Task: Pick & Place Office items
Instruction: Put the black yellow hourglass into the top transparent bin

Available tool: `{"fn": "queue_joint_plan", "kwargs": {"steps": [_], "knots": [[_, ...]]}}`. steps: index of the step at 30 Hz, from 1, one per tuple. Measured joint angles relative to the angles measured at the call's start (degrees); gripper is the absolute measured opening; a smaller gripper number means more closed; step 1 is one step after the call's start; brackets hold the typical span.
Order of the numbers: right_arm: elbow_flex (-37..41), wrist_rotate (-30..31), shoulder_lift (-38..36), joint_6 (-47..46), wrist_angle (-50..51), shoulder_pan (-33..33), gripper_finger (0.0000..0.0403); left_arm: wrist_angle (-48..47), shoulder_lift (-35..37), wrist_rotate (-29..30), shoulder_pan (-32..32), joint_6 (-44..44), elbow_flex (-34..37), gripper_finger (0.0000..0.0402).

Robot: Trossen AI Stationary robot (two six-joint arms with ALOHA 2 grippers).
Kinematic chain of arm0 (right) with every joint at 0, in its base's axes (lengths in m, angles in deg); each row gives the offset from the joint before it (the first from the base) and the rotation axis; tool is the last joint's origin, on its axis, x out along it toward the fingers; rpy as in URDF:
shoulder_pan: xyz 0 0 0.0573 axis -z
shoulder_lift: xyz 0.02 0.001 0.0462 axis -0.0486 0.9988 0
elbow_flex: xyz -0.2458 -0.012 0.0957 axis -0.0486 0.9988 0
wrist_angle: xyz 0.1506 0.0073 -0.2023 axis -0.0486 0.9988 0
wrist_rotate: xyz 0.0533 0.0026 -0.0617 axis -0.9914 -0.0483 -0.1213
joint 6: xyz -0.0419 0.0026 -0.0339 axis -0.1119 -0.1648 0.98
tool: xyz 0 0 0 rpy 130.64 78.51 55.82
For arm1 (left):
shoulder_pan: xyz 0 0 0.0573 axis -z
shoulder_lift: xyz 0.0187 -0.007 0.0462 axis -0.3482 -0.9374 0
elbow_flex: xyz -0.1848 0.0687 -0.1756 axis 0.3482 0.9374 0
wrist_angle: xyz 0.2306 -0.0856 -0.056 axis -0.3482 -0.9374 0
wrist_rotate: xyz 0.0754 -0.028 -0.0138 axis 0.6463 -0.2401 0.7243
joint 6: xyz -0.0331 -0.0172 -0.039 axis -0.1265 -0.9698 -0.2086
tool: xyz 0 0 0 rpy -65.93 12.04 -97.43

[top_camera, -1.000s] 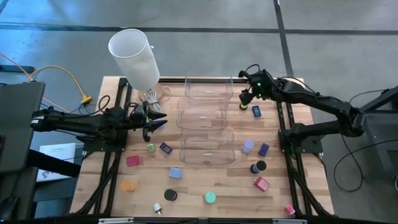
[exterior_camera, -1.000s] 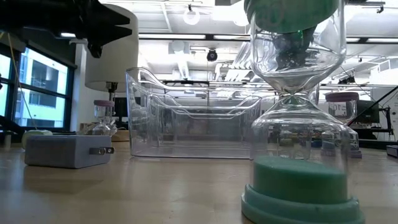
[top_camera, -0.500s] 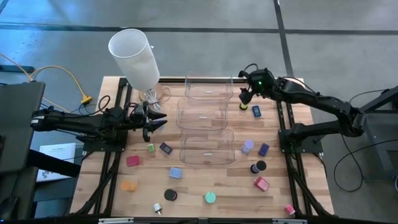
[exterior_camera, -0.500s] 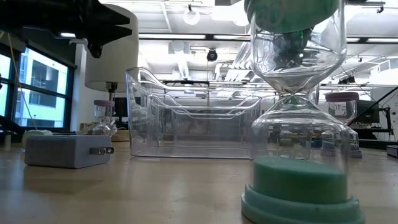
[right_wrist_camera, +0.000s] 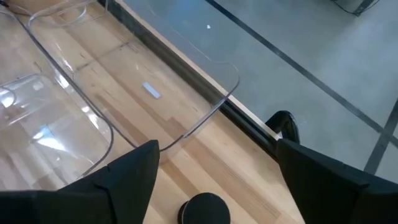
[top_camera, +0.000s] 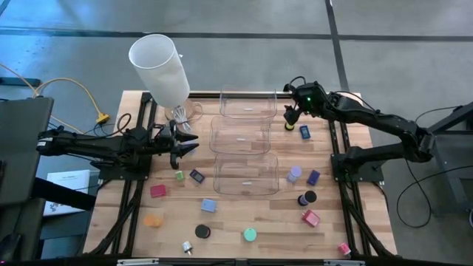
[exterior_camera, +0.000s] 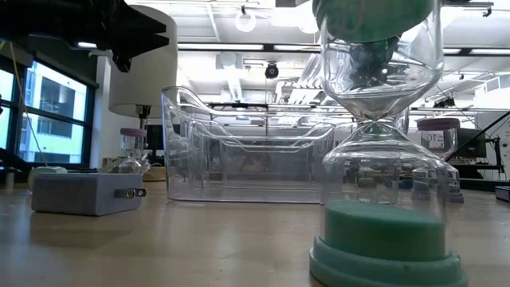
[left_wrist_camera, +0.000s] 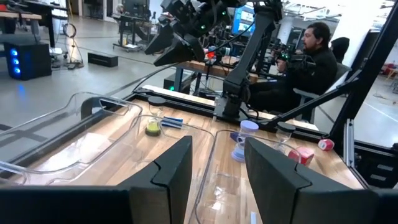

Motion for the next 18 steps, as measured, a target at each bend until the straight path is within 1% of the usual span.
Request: {"fn": "queue_joint_plan", "kwargs": {"steps": [3, 9, 12, 14, 18], "knots": [[0.0, 0.2, 0.0, 0.2, -0.1, 0.0, 0.0345, 0.0, 0.0, 0.0, 0.0, 0.0, 0.0, 0.0143], [0.0, 2.6, 0.0, 1.0, -0.3, 0.0, 0.0393, 0.0, 0.0, 0.0, 0.1, 0.0, 0.0, 0.0143], [0.0, 1.0, 0.0, 1.0, 0.9, 0.0, 0.0398, 0.0, 0.0, 0.0, 0.1, 0.1, 0.0, 0.0143], [0.0, -0.2, 0.2, 0.9, 1.3, 0.0, 0.0394, 0.0, 0.0, 0.1, 0.0, 0.2, 0.0, 0.0143], [0.0, -0.5, 0.3, 0.0, 2.4, -0.5, 0.0385, 0.1, 0.0, 0.1, -0.4, 0.2, 0.0, 0.0143]]}}
